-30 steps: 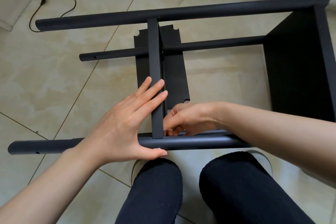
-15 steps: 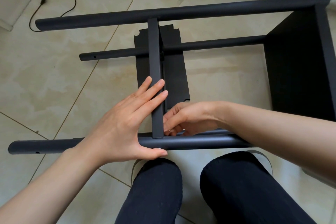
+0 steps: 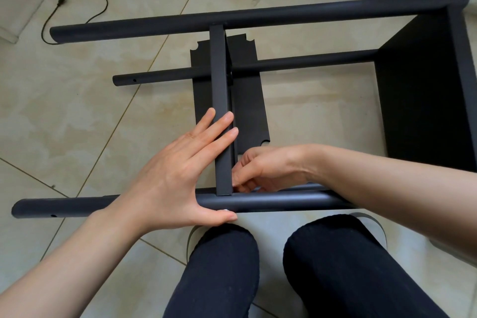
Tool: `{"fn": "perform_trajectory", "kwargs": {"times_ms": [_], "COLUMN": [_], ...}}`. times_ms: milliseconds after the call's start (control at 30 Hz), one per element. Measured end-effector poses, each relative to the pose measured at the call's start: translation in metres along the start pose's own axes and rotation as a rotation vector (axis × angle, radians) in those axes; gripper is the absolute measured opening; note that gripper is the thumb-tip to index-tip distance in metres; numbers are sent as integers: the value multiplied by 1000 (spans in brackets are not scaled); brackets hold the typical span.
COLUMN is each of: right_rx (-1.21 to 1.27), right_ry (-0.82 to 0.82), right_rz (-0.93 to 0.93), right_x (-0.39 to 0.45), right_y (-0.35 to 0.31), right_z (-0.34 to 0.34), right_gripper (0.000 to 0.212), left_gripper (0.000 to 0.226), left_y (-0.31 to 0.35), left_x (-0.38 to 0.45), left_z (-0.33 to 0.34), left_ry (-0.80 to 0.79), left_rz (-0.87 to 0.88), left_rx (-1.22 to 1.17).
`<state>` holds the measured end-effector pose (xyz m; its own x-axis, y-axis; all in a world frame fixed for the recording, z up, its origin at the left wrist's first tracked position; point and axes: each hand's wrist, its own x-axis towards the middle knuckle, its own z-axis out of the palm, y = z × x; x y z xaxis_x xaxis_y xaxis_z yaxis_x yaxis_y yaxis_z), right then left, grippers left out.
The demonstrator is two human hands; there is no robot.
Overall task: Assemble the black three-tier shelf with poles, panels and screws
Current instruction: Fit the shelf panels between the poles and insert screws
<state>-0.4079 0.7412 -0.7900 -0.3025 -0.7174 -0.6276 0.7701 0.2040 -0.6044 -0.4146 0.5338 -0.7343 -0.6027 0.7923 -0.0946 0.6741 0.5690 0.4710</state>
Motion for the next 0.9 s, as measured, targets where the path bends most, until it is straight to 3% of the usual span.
{"fn": "perform_trajectory", "kwargs": {"times_ms": [233, 333, 667, 900], "right_rx": [-46, -131, -240, -642], "right_ry": [45, 96, 161, 432], "right_rz": [-8, -23, -84, -142], "right_x": [-3, -6, -48, -78], "right_y": [-3, -3, -5, -1], "right_z": [3, 5, 9, 31], "right_gripper": [28, 15, 13, 18], "left_gripper": [113, 113, 110, 83], "left_y": [-1, -1, 10, 43], "left_x": [0, 0, -10, -42], "left_z": [1, 1, -7, 7], "left_ry": [5, 1, -79, 123], "left_rz": [8, 9, -81, -270], "left_rx": [4, 16, 40, 47]}}
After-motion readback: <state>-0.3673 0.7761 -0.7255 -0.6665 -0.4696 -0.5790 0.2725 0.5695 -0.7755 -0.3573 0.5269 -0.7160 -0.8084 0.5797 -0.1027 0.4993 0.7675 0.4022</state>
